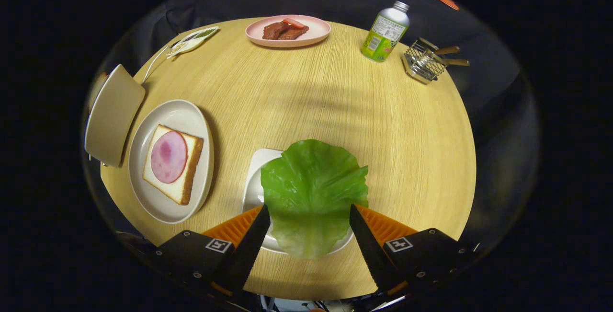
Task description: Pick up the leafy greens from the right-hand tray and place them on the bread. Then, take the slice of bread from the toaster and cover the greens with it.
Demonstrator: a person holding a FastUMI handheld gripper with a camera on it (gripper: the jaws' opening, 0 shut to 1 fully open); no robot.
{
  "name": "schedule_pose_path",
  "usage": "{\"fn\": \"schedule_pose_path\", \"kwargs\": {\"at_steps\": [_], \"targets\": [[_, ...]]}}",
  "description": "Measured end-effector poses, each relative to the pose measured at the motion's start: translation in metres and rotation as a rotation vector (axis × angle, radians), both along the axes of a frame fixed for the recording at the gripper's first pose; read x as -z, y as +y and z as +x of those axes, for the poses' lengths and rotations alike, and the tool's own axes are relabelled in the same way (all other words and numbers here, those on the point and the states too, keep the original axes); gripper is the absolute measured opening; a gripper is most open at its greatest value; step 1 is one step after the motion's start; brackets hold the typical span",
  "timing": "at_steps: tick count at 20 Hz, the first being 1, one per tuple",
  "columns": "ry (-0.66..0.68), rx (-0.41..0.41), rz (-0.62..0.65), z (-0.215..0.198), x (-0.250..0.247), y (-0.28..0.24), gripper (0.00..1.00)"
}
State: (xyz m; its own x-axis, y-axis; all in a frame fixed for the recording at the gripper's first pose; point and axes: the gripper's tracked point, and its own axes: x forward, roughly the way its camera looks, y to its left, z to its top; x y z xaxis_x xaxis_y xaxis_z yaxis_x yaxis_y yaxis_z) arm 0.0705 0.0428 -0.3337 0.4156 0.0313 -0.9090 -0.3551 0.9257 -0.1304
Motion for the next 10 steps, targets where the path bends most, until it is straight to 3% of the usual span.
{"fn": "schedule_pose_path", "kwargs": {"at_steps": [7,10], "targets": [[0.061,-0.010,0.011,0.005,0.014,0.005,0.98],[0.093,0.005,0.035,0.004,0.019,0.007,0.90]]}}
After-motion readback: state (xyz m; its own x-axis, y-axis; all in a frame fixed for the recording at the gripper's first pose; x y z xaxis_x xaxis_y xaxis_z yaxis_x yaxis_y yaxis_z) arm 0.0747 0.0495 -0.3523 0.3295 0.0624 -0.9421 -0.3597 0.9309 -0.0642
